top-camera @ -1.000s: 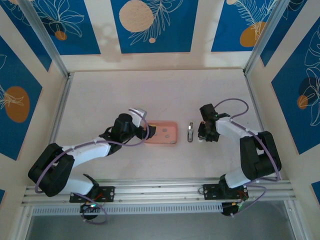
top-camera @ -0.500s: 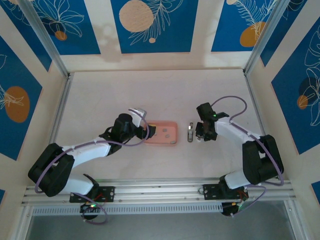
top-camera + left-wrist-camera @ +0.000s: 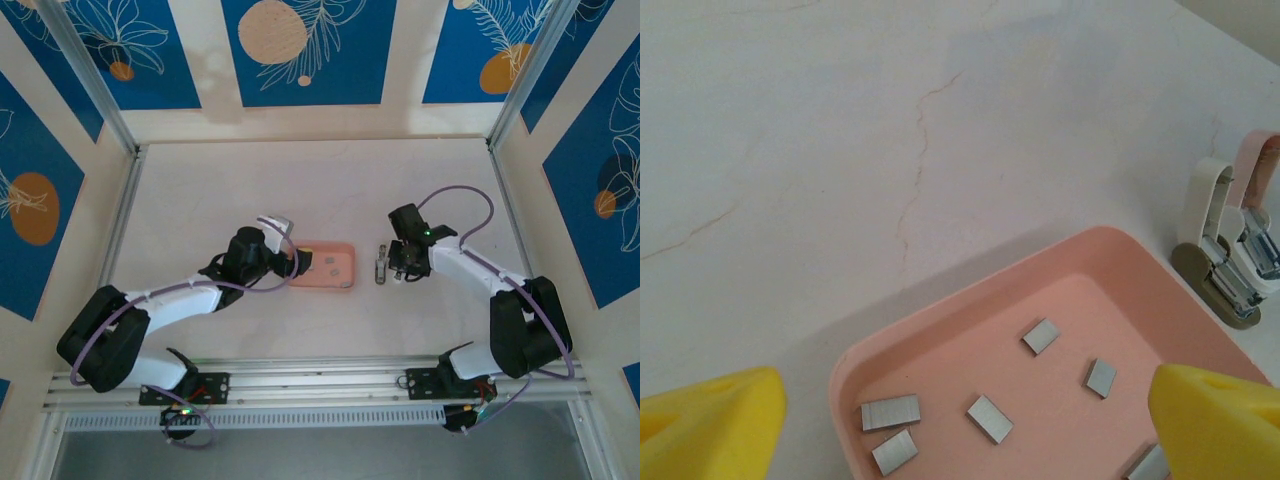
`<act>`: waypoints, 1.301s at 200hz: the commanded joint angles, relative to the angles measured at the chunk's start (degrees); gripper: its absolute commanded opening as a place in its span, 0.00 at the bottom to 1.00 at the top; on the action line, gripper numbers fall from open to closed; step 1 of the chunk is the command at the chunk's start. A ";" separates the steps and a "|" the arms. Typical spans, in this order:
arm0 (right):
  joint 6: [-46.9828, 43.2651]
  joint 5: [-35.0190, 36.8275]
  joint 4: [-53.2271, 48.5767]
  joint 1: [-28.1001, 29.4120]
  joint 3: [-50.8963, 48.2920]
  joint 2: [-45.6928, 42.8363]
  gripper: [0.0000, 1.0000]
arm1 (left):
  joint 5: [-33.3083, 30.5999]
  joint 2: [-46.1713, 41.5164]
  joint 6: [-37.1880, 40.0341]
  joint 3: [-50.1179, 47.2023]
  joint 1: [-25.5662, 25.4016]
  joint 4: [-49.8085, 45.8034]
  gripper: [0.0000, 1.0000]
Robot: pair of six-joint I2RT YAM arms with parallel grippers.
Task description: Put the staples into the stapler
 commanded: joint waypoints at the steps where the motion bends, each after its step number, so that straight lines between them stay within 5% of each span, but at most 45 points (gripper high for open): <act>1: 2.02 4.51 1.07 1.33 -0.27 -0.13 0.20 | -0.39 0.70 1.21 -1.60 -0.56 5.08 0.93; 79: 6.20 8.48 3.83 5.11 -4.95 -4.66 0.20 | 5.28 2.96 9.52 -8.26 -0.52 24.88 0.94; 260: 6.98 4.93 6.75 2.42 -6.84 -2.14 0.20 | 5.08 5.88 11.94 -7.55 -0.49 24.14 0.95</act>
